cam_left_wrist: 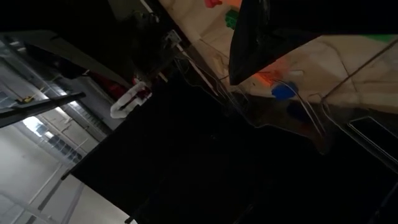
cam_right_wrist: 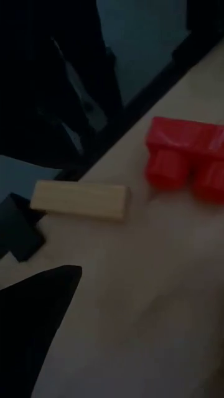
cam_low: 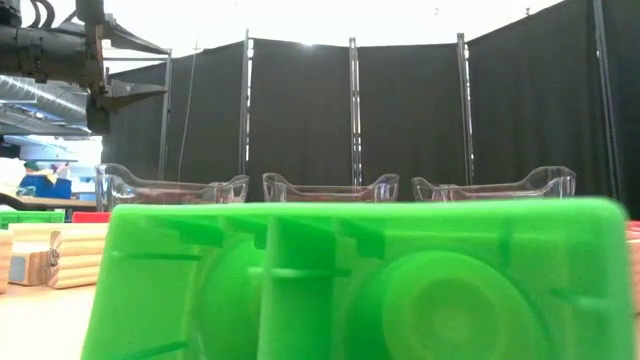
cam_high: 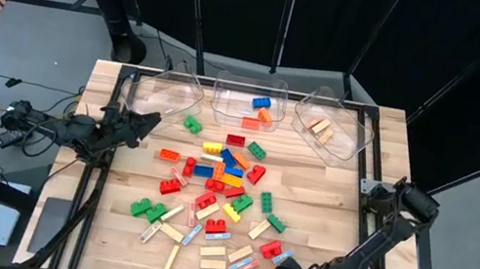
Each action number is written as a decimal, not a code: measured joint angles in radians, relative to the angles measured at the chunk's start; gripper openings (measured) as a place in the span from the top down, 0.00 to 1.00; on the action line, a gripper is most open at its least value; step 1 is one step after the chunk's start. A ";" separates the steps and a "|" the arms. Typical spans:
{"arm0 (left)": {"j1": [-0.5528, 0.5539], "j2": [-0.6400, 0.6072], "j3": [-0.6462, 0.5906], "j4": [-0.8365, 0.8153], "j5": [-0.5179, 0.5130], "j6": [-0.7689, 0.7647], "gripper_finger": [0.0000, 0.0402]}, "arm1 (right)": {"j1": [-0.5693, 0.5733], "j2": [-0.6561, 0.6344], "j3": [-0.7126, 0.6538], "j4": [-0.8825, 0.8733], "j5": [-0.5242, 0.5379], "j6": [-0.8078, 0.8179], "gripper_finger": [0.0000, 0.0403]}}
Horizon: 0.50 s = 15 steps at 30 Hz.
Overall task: Sort blocks by size
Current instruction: Put the brown wooden block into the right transparent bin
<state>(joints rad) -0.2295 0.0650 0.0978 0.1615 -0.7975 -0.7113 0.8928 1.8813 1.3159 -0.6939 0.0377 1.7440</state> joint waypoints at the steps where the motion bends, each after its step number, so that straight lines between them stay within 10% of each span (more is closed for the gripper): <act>1: 0.000 0.000 0.000 -0.001 0.000 -0.004 0.33 | 0.008 0.005 0.001 0.007 0.003 0.009 0.31; 15: 0.000 0.000 0.000 0.003 0.002 -0.005 0.33 | 0.030 0.151 0.123 -0.068 0.054 -0.059 0.40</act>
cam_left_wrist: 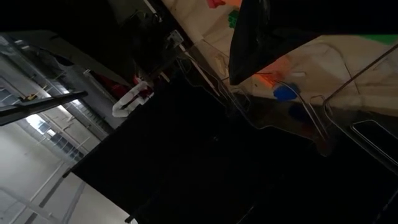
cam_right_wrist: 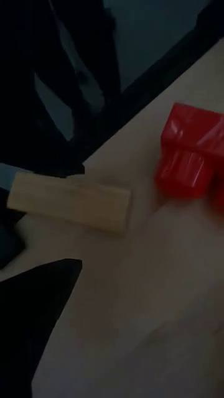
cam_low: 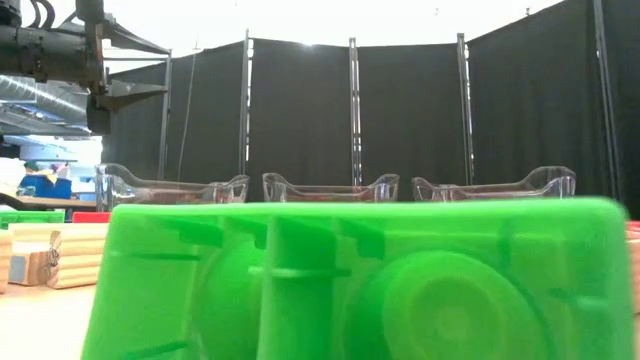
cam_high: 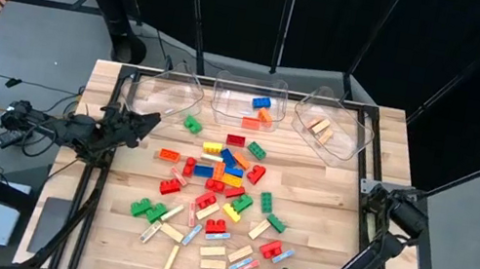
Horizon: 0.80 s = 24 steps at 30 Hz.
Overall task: Sort blocks by size
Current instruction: Put the brown wooden block into the right transparent bin
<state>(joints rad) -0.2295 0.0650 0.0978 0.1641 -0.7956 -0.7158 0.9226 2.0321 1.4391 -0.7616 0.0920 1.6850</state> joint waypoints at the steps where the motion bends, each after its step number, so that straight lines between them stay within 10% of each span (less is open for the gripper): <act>1: 0.000 0.000 0.000 0.000 0.000 -0.001 0.33 | 0.000 0.005 0.002 -0.002 0.002 -0.008 0.41; 16: 0.000 0.000 0.000 -0.003 -0.003 -0.023 0.33 | -0.015 0.062 0.008 -0.049 -0.044 -0.036 0.45; 24: 0.000 0.000 0.000 -0.003 -0.004 -0.023 0.33 | -0.048 0.066 0.003 -0.089 -0.092 -0.160 0.71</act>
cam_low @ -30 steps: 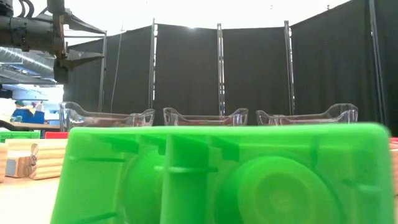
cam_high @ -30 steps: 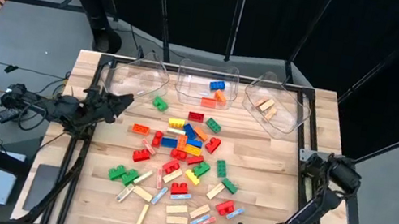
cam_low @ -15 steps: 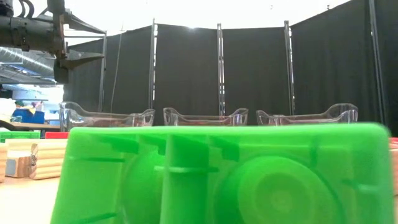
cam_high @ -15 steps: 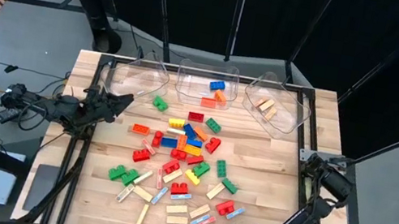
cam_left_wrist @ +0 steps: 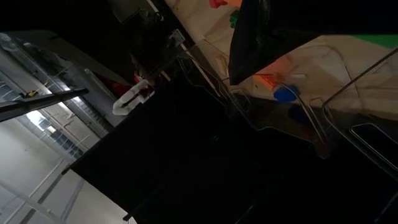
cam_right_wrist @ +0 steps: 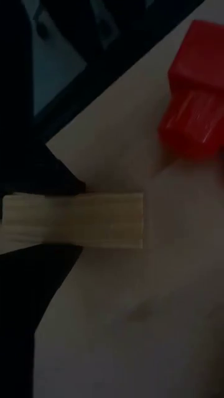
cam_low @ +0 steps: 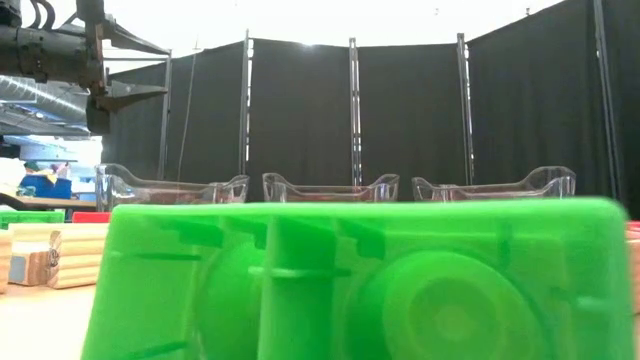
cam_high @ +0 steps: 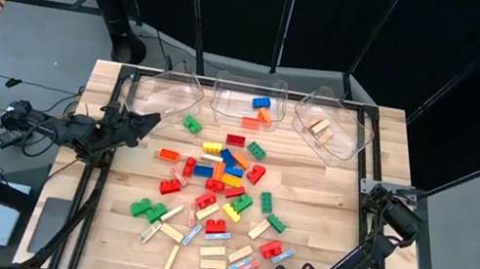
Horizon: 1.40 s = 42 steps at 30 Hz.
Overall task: Sort blocks by size
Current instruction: Put the brown wooden block into the right transparent bin
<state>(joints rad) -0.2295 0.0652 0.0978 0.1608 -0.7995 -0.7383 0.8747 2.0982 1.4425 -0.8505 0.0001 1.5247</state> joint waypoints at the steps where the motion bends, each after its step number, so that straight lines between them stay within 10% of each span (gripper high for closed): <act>1: 0.000 0.000 0.000 0.000 0.000 0.000 0.33 | -0.004 -0.002 0.000 -0.006 0.003 -0.015 0.71; 19: 0.000 0.000 0.000 -0.003 -0.001 0.004 0.33 | -0.206 -0.295 -0.007 -0.587 0.220 -0.143 0.71; 32: 0.000 0.000 0.000 -0.005 -0.001 0.026 0.33 | -0.965 -0.546 -0.025 -0.689 0.684 -0.525 0.71; 42: 0.000 0.000 0.000 -0.005 0.005 0.027 0.33 | -1.421 -0.562 -0.025 -0.473 0.546 -0.892 0.62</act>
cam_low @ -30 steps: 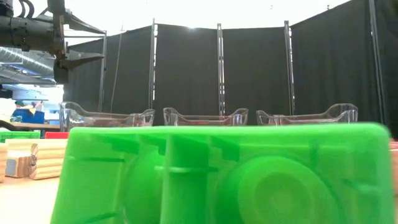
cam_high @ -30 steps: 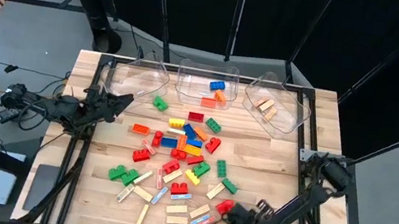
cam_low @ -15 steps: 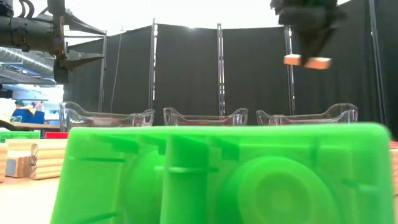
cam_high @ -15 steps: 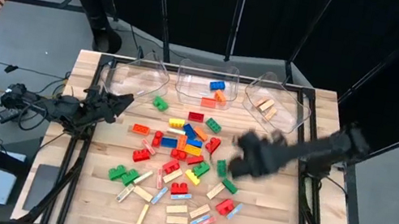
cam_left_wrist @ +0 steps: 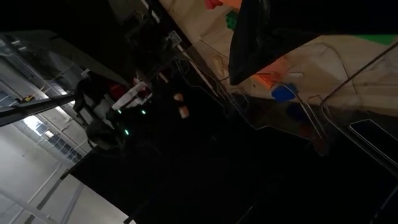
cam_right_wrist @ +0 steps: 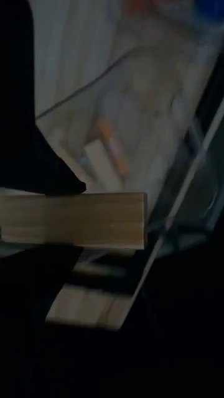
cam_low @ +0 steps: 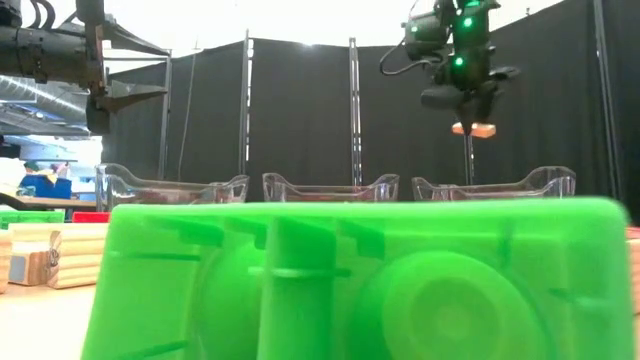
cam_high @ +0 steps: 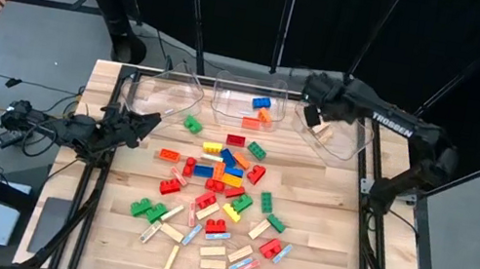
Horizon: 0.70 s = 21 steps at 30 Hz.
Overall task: Sort blocks by size
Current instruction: Put the brown wooden block into the right transparent bin
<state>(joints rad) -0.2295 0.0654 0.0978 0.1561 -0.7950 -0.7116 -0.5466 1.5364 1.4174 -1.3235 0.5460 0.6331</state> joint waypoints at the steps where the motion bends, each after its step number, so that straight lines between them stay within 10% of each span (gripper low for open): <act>1: 0.000 0.000 0.000 -0.002 0.000 0.000 0.33 | -0.018 0.000 0.000 0.039 -0.017 -0.036 0.56; 6: 0.000 0.000 0.000 -0.011 0.001 0.000 0.33 | -0.075 0.000 0.000 0.080 -0.035 -0.062 0.30; 11: 0.000 0.000 0.000 -0.018 0.002 0.000 0.33 | -0.041 -0.001 0.000 -0.018 -0.188 -0.141 0.25; 21: 0.000 0.000 0.000 -0.055 0.003 0.001 0.33 | 0.644 -0.056 -0.094 -0.081 -0.575 -0.132 0.36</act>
<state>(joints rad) -0.2295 0.0651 0.0978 0.1012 -0.7918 -0.7109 0.0973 1.4801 1.3234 -1.4049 -0.0290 0.5015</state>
